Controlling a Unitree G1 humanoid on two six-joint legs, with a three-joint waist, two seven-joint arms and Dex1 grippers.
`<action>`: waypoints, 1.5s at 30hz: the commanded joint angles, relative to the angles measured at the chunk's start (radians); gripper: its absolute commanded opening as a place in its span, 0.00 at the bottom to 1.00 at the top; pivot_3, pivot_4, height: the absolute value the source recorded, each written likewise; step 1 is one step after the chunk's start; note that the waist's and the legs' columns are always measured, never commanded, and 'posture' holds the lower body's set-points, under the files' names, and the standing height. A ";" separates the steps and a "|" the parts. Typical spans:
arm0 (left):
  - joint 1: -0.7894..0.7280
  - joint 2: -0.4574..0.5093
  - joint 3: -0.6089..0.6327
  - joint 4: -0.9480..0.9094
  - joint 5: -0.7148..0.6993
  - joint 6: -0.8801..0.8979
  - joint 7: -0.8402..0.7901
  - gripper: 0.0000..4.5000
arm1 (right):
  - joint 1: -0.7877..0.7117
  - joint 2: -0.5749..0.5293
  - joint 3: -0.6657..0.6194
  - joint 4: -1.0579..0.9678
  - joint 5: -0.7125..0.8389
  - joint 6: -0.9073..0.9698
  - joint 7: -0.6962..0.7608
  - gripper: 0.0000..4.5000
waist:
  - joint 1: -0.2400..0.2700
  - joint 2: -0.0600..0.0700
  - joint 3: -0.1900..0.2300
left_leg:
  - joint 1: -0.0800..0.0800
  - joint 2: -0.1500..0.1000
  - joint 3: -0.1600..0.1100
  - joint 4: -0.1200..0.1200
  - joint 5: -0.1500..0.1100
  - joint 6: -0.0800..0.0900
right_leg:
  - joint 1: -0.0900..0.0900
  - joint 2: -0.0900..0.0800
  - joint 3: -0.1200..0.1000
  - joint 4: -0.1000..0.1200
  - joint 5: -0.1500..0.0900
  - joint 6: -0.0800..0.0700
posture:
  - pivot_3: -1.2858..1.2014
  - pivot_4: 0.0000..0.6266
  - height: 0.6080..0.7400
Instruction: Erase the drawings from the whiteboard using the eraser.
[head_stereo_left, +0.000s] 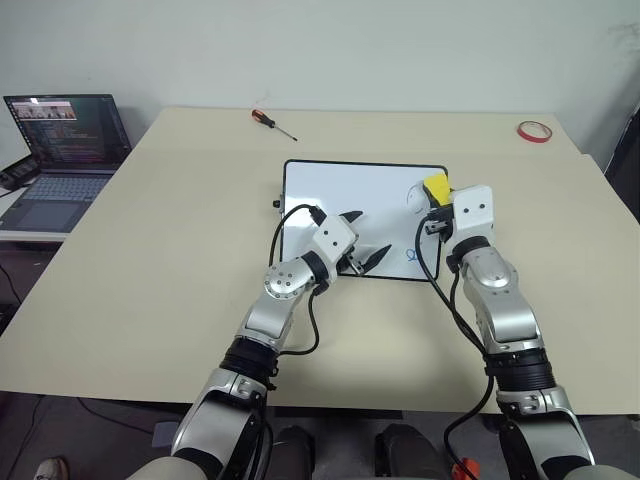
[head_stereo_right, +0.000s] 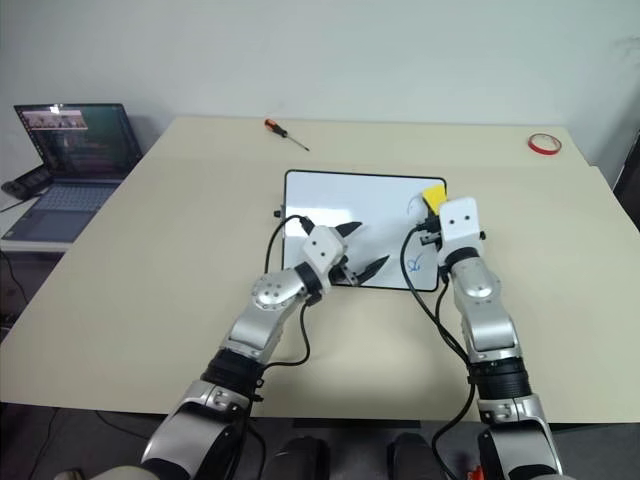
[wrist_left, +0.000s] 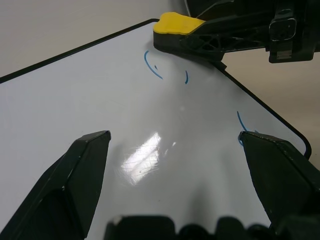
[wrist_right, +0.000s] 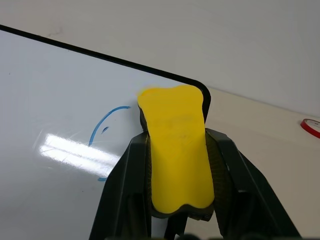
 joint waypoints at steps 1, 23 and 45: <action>-0.007 0.000 -0.004 -0.030 -0.006 -0.021 -0.007 1.00 | 0.029 0.019 0.030 -0.034 0.018 -0.002 0.045 0.26 | 0.000 0.000 0.000 | 0.000 0.000 0.000 0.000 0.000 0.000 | 0.000 0.000 0.000 0.000 0.000 0.000 | 0.52 0.24 1.00; -0.012 -0.010 -0.004 -0.028 -0.002 -0.020 0.005 1.00 | -0.115 -0.040 -0.002 0.193 -0.067 -0.006 -0.043 0.26 | 0.006 -0.001 0.000 | 0.000 -0.001 0.000 0.000 0.000 0.000 | 0.001 -0.001 -0.001 -0.001 0.000 0.000 | 0.52 0.24 1.00; -0.040 -0.004 0.007 0.017 -0.002 -0.034 0.012 1.00 | 0.019 -0.014 0.083 0.036 -0.016 0.073 0.171 0.26 | -0.019 -0.001 -0.001 | 0.002 0.000 -0.001 0.000 0.000 0.000 | 0.001 0.000 0.000 0.000 0.000 0.000 | 0.52 0.24 1.00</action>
